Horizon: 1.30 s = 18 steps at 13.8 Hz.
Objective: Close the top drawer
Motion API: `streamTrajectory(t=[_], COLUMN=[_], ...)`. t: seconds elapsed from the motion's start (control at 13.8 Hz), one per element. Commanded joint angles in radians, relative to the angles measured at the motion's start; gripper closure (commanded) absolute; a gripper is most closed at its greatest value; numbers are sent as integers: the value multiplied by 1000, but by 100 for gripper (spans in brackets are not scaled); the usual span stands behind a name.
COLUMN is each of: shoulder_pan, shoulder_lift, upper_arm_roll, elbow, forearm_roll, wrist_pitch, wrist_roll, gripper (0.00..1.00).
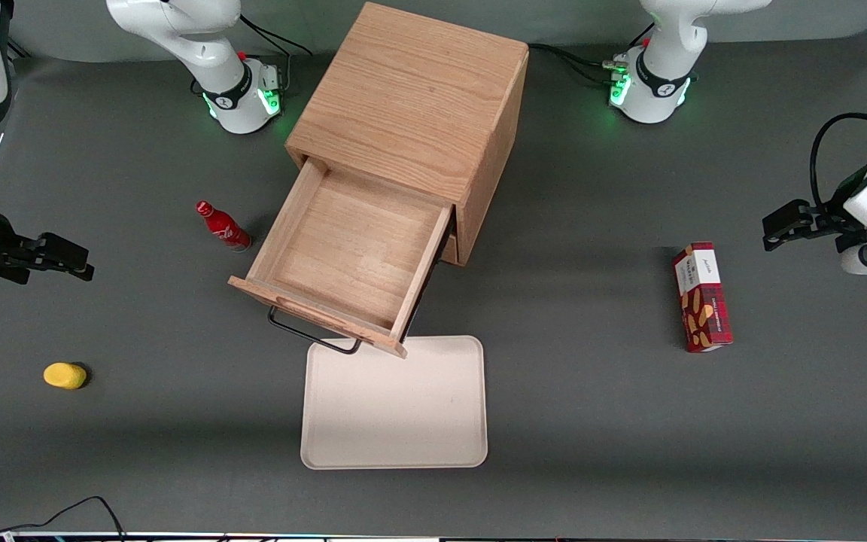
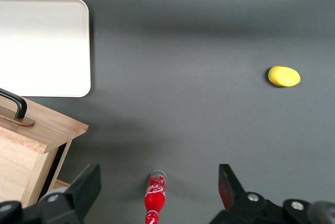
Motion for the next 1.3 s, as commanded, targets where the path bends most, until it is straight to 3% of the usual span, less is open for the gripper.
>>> streamTrajectory(t=[0.0,0.36,0.79,1.23], shoulder_pan=[4,56,154,209], shoulder_lift=[0,41,211,322], upper_arm_roll=[2,2,14,22], elbow=[27,120,315,360], forearm_roll=[-5,101,137,169], wrist_pitch=[-16,-16,5,209], wrist_roll=[13,22,161,223], gripper=[0,0,0,0])
